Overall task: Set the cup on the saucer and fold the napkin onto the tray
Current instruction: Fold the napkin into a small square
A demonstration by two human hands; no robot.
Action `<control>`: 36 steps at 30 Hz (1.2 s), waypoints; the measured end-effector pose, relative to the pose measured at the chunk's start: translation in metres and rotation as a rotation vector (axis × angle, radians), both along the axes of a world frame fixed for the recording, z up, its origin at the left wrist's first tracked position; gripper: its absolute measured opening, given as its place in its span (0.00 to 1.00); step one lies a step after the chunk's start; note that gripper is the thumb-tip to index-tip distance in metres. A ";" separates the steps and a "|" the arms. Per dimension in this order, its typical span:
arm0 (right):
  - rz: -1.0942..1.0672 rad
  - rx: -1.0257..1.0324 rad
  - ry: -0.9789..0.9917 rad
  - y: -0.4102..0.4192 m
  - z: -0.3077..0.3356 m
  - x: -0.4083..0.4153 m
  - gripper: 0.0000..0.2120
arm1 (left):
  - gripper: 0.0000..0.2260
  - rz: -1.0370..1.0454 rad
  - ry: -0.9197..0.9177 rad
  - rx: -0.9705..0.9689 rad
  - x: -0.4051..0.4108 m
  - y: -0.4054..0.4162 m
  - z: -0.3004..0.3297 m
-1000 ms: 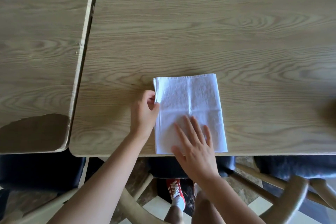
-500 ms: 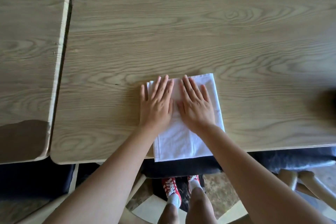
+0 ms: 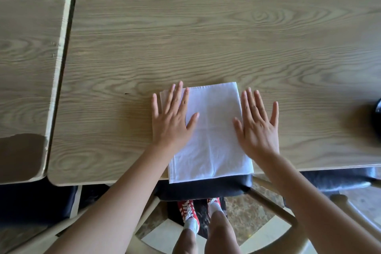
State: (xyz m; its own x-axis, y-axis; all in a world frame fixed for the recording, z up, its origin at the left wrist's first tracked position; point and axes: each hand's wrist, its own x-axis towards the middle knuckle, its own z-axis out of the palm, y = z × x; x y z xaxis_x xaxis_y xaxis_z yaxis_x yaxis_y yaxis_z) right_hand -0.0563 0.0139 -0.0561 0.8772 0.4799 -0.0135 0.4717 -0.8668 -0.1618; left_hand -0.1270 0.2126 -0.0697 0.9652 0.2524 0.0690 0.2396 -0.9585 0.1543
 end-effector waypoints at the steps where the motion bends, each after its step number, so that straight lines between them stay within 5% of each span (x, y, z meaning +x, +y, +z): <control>1: 0.018 0.021 -0.016 -0.001 0.004 -0.012 0.30 | 0.27 0.018 -0.031 -0.005 -0.004 -0.005 0.005; 7: 0.184 0.029 0.056 0.003 -0.006 -0.076 0.27 | 0.24 -0.153 0.042 -0.068 -0.061 -0.066 0.008; 24: 0.233 -0.147 0.085 -0.045 -0.006 -0.059 0.32 | 0.28 -0.156 0.230 -0.045 -0.096 -0.026 0.010; 32: 0.481 -0.244 0.072 -0.068 0.001 -0.071 0.52 | 0.45 -0.376 0.289 0.019 -0.122 0.000 0.012; 36: 0.550 -0.244 0.002 -0.072 0.000 -0.060 0.54 | 0.45 -0.492 0.220 0.053 -0.123 0.015 0.011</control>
